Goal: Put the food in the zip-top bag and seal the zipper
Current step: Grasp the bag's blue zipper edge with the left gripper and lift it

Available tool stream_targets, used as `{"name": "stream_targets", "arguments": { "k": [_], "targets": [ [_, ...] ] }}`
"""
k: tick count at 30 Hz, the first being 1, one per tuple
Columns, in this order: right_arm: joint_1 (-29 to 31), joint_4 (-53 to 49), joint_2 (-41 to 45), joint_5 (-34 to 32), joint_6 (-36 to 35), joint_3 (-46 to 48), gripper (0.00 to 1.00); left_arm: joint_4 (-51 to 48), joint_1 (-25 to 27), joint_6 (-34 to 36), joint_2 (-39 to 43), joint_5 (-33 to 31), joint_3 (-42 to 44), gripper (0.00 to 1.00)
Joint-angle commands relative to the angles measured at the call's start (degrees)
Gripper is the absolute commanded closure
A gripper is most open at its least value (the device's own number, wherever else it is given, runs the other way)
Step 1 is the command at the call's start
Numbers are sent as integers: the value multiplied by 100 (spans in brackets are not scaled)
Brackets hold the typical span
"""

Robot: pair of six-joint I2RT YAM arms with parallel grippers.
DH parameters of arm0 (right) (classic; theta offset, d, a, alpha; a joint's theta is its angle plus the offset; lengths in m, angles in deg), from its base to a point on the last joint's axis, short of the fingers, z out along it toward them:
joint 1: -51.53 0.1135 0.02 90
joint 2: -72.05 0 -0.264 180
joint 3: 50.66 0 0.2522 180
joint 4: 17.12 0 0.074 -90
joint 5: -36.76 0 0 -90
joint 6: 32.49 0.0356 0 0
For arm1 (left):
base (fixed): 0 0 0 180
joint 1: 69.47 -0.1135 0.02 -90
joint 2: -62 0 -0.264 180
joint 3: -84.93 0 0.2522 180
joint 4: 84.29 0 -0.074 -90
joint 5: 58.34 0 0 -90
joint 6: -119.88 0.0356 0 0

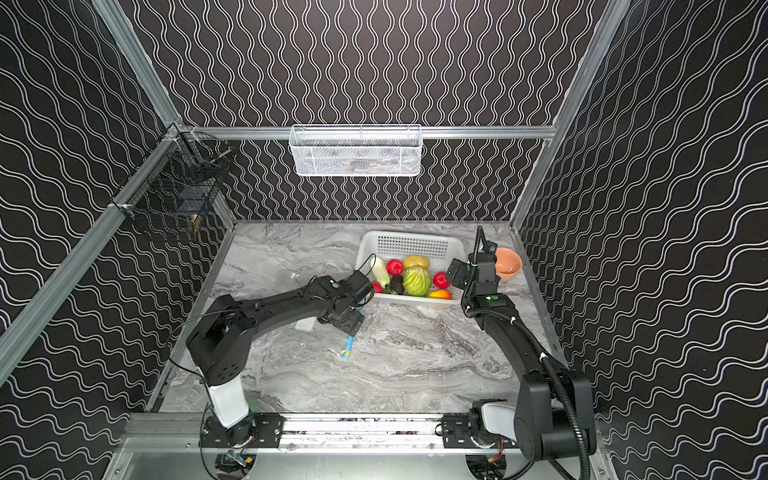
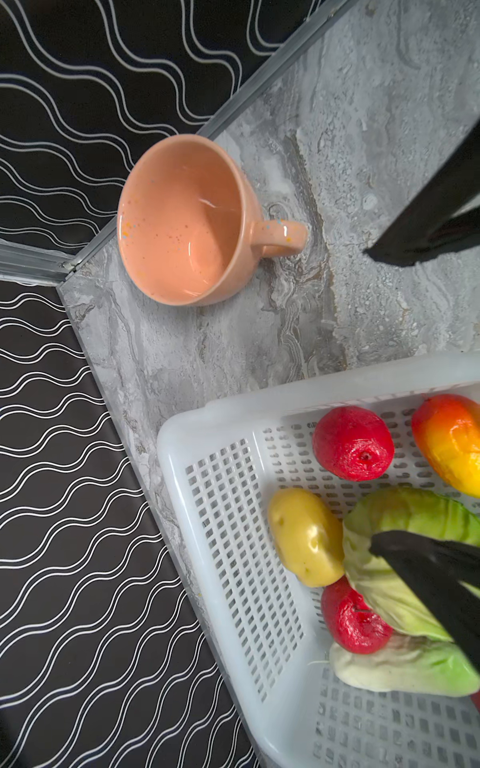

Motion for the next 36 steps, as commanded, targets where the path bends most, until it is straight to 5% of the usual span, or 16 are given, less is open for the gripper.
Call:
{"name": "stream_targets", "arguments": {
  "k": [1,13,29,36],
  "targets": [
    [6,137,60,-28,55,25,1,17,-5,-208,-69,68,7,10],
    [6,137,93,-10,99,104,1,196,-5,-291,-469,242,10,13],
    [6,131,149,-14,108,104,1,119,-3,-217,-750,125,-202,90],
    [6,106,191,-19,77,78,1,-154,0,-32,-730,9,-580,100]
  ]
}}
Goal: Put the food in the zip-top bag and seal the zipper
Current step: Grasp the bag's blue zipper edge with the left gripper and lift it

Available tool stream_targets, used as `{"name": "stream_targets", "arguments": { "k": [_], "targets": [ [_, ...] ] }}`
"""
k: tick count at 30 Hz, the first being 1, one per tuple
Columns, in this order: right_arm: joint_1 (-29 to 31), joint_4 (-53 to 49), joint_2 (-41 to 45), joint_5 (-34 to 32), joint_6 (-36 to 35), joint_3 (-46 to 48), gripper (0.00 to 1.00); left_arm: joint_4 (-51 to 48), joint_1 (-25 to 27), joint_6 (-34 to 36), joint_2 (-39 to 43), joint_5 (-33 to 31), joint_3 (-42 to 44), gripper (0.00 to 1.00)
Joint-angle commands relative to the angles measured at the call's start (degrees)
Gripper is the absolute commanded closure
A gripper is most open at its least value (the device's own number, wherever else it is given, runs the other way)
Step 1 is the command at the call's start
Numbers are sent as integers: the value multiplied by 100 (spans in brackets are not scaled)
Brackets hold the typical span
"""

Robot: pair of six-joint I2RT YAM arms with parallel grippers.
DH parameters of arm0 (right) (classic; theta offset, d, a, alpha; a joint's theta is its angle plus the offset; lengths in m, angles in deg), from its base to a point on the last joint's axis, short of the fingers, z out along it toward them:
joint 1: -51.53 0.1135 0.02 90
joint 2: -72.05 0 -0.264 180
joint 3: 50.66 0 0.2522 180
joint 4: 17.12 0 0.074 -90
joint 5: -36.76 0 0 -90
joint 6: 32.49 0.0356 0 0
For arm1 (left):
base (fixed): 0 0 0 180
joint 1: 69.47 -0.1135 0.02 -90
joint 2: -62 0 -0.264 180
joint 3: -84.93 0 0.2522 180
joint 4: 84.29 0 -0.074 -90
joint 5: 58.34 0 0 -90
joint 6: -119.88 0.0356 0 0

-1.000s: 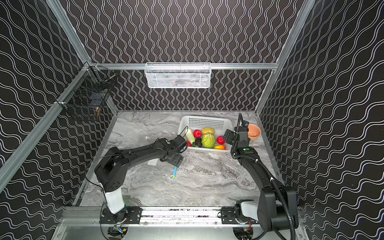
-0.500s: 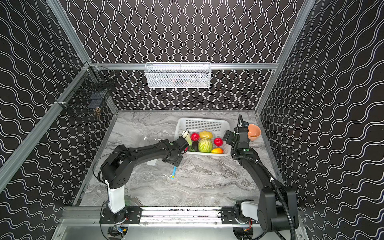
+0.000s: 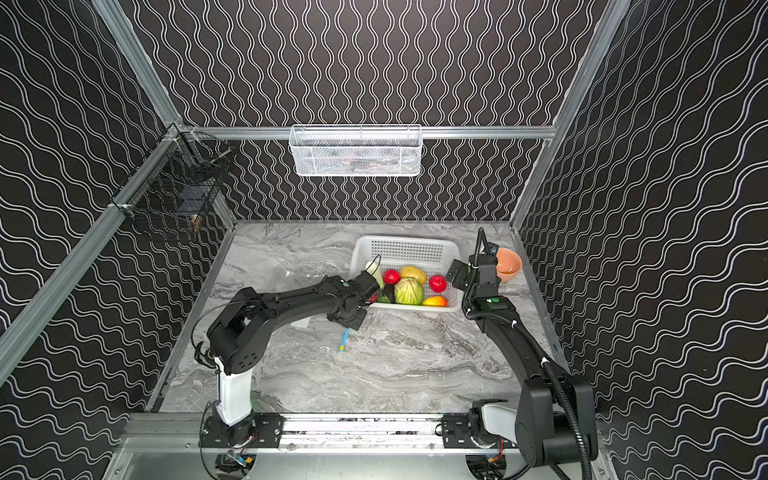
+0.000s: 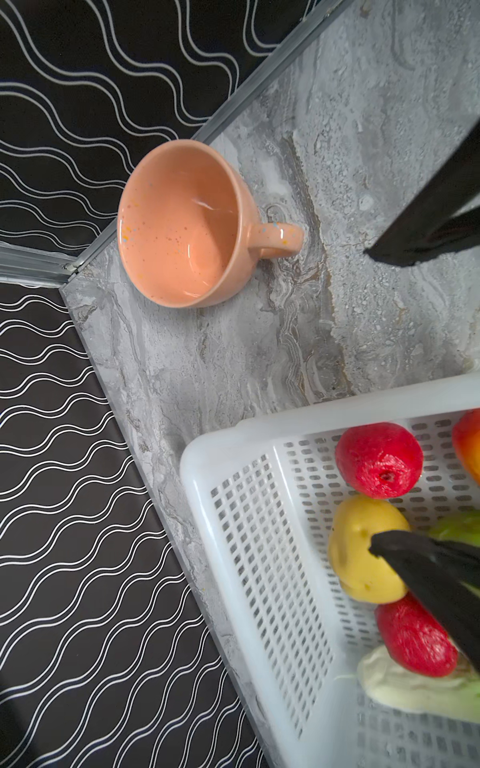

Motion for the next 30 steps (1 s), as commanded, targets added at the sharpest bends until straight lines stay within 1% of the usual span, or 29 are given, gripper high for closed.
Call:
{"name": "stream_targets", "arguments": {
  "k": [1,7,13,18,20,22,24,28,30],
  "targets": [
    [9,61,44,-13,42,-34,1,-386,0,219,26,-151,-189,100],
    [13,42,53,70,68,-130,1,-717,-18,603,195,-767,-556,100],
    [9,60,31,229,186,-220,1,-986,-134,902,324,-1012,-690,100],
    [9,25,0,300,314,-275,1,-1036,-479,1015,479,-1052,-730,100],
    [9,9,0,355,381,-293,1,-1175,-695,949,488,-1106,-850,100],
    [9,-3,-17,520,455,-314,1,-1282,-940,937,510,-999,-947,100],
    [17,-8,-34,679,544,-335,1,-1328,-1101,955,549,-1044,-980,100],
    [124,-85,-68,778,665,-403,2,-1300,-1261,1031,705,-1287,-1064,100],
    [224,-170,-94,750,690,-473,2,-1173,-1312,1106,849,-1295,-1092,100]
  ]
}}
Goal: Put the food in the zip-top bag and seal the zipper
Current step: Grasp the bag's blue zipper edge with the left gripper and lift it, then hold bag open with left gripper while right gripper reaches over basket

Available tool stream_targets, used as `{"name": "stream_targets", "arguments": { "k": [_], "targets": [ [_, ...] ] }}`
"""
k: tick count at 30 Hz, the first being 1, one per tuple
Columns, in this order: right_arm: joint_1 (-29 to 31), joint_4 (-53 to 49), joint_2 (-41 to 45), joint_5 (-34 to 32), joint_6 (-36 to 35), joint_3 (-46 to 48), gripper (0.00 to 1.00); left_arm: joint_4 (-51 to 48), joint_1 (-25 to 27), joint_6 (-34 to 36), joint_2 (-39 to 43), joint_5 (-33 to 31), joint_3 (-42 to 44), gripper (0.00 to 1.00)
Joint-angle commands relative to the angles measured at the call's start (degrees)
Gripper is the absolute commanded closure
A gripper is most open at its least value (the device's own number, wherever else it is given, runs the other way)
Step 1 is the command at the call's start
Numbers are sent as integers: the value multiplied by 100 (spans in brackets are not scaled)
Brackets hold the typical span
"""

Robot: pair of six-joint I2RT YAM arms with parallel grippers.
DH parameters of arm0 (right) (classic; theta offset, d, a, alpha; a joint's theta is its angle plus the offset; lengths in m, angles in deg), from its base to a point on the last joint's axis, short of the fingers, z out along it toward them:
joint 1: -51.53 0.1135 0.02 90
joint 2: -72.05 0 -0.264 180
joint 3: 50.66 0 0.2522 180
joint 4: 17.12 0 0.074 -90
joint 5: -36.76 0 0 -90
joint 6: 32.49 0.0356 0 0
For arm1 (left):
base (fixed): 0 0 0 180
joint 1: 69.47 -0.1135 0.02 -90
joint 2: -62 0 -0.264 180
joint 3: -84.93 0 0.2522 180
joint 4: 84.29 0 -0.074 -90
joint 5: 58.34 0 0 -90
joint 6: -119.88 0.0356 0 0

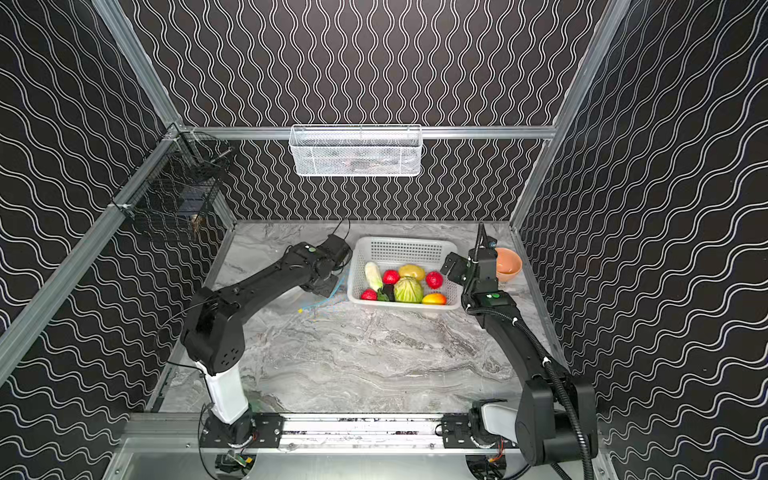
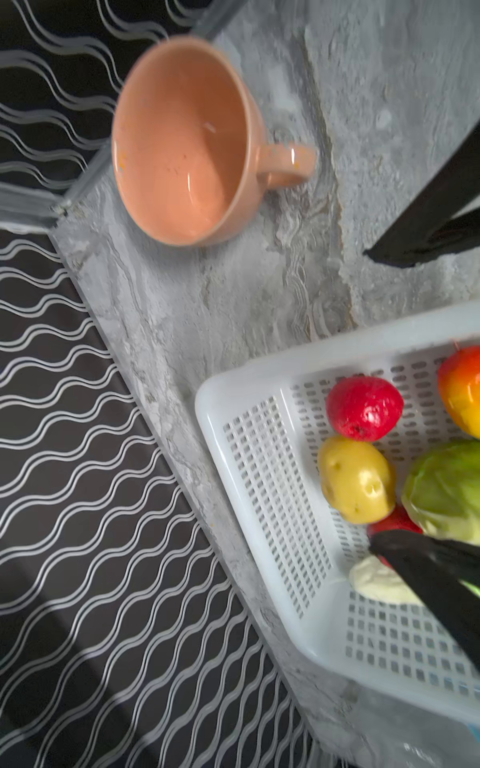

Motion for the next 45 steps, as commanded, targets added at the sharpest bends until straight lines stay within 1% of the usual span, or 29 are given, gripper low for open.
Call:
{"name": "stream_targets", "arguments": {
  "k": [1,6,10,14,16,18,22,26,28,32,35,45],
  "targets": [
    [141,-153,-55,86,169,-150,1,117,-69,207,248,-140,-83,100],
    [429,-433,-308,163,201,-535,1,603,-80,516,649,-111,-161,100],
    [697,-799,-690,59,151,-1116,1,909,-89,835,805,34,-321,100],
    [792,-1428,-1024,-66,164,-1669,2,1546,-97,1121,1062,-49,-12,100],
    [820,-1707,-1109,-129,200,-1834,2,1763,-114,1221,1145,-3,138,100],
    [844,-1928,-1159,-171,252,-1934,2,1911,-137,1305,1196,195,242,100],
    [903,-2325,-1302,-171,334,-2100,2,1915,-141,1467,1218,669,268,100],
    [955,-2634,-1473,-80,424,-2222,2,1984,-146,1341,1241,744,316,100],
    [966,-2699,-1513,2,463,-2223,2,2011,-146,1353,1216,890,350,100],
    [983,-2793,-1605,203,488,-2230,2,1936,-155,1303,1110,785,261,100],
    [997,-2890,-1778,296,469,-2328,2,1894,-157,1284,1118,859,222,100],
    [1223,-3534,-2822,530,128,-3178,1,1938,-167,1283,1228,784,336,100]
  ]
}}
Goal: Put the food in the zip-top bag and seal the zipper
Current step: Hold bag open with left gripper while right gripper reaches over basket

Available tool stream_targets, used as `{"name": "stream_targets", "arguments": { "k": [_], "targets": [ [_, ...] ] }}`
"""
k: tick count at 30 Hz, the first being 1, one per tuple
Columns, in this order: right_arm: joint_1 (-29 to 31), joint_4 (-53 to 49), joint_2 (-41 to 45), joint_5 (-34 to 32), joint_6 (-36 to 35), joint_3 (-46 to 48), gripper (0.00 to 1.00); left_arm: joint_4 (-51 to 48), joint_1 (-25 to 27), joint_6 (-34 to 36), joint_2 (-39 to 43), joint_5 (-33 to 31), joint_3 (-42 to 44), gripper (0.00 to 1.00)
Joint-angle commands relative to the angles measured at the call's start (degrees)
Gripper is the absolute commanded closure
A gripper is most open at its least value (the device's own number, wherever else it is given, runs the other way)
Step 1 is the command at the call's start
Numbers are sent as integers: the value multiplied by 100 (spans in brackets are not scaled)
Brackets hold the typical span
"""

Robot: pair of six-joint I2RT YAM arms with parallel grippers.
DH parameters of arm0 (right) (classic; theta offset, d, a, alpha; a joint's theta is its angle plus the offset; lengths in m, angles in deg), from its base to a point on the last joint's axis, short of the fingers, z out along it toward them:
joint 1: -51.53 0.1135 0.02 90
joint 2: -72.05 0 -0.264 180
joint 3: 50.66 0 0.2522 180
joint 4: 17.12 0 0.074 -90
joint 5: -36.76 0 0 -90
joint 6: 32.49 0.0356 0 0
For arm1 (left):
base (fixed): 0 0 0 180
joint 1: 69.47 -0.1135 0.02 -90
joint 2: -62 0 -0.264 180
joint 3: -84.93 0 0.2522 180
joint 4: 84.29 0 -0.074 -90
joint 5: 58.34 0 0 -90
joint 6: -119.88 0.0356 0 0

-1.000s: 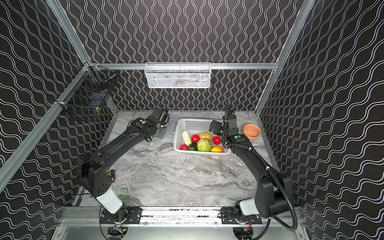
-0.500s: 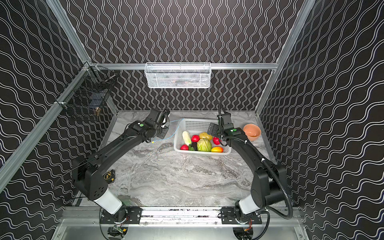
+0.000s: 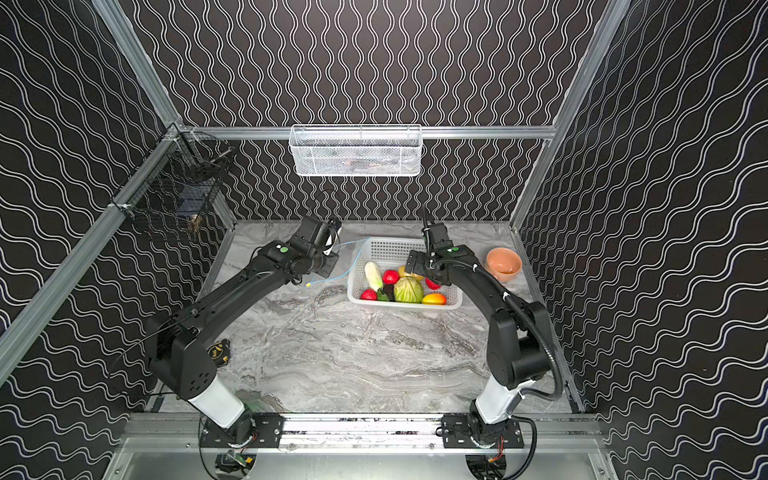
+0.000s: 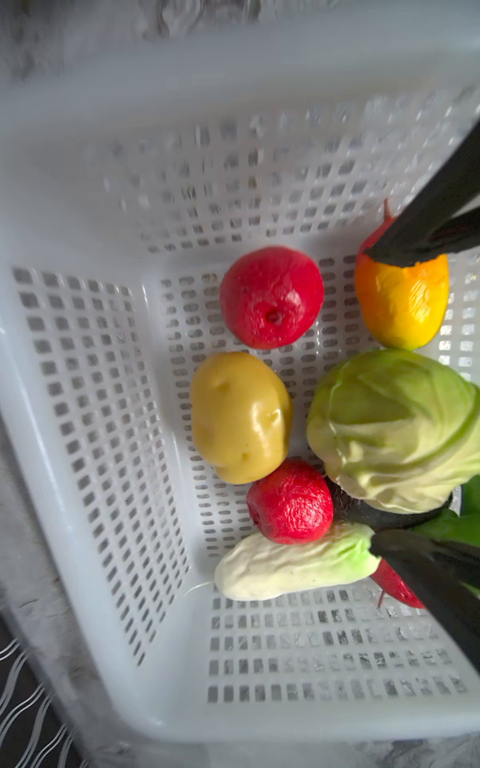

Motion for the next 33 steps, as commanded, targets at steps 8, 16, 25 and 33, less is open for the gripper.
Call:
{"name": "stream_targets", "arguments": {
  "k": [8,16,25,33],
  "targets": [
    [335,-864,-631,-334,-427,-696,4,11,-22,-22,-106,-132,-52,100],
    [542,-1151,-764,-585,-425,-817,16,-158,-30,-72,-218,-38,-193,100],
    [778,-1312,-903,-758,-429,-969,33,-157,-30,-124,-187,71,-160,100],
    [807,-1288,-939,-709,-407,-985,62,-155,-30,-121,-192,118,-163,100]
  ]
}}
